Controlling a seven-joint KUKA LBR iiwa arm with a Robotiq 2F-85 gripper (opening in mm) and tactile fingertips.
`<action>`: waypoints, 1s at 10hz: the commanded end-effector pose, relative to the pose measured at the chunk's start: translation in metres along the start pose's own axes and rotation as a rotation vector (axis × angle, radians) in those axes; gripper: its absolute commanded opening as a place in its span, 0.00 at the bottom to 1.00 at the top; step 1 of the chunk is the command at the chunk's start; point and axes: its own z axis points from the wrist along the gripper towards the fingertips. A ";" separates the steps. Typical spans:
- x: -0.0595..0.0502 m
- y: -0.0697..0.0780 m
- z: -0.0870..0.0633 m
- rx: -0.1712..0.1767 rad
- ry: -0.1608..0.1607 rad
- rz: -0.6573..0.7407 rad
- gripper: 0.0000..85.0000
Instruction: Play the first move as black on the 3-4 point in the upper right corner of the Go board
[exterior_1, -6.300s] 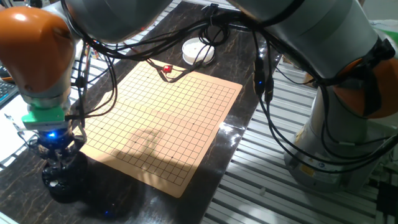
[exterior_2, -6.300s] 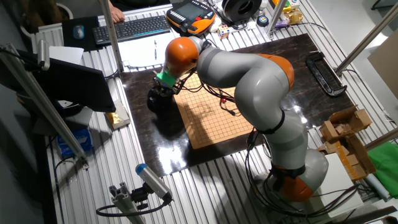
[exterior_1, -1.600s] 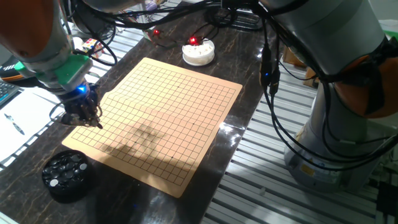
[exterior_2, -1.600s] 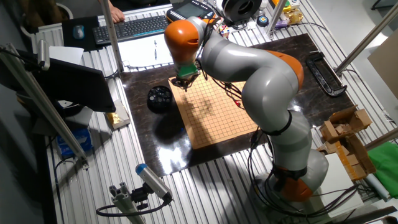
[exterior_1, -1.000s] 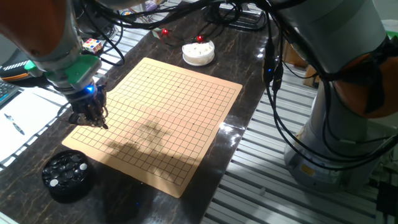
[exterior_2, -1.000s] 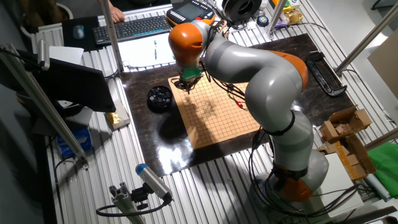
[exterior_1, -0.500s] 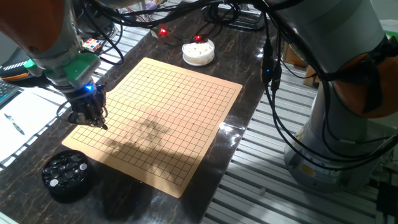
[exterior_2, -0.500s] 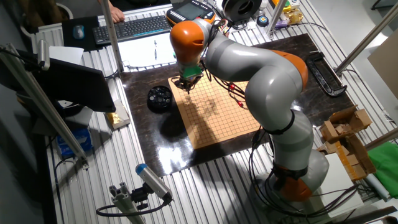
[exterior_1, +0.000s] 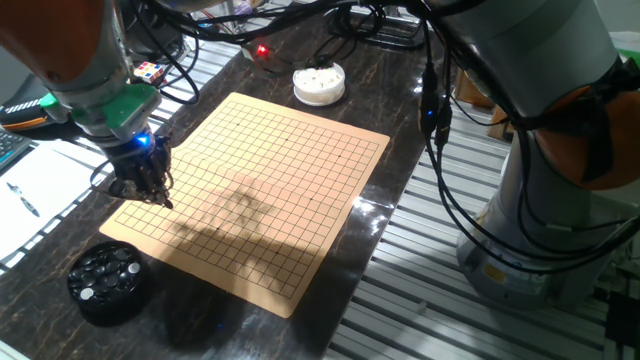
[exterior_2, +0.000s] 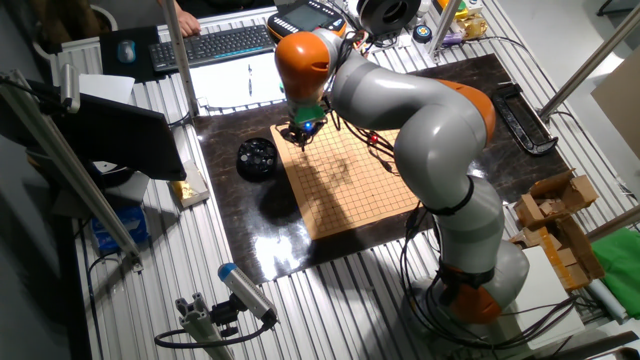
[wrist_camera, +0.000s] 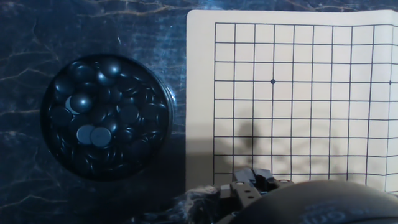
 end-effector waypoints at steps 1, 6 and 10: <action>0.000 0.000 0.000 0.002 0.000 0.004 0.01; 0.000 0.000 0.000 0.006 -0.002 0.014 0.01; 0.000 0.000 0.000 -0.005 0.000 0.027 0.01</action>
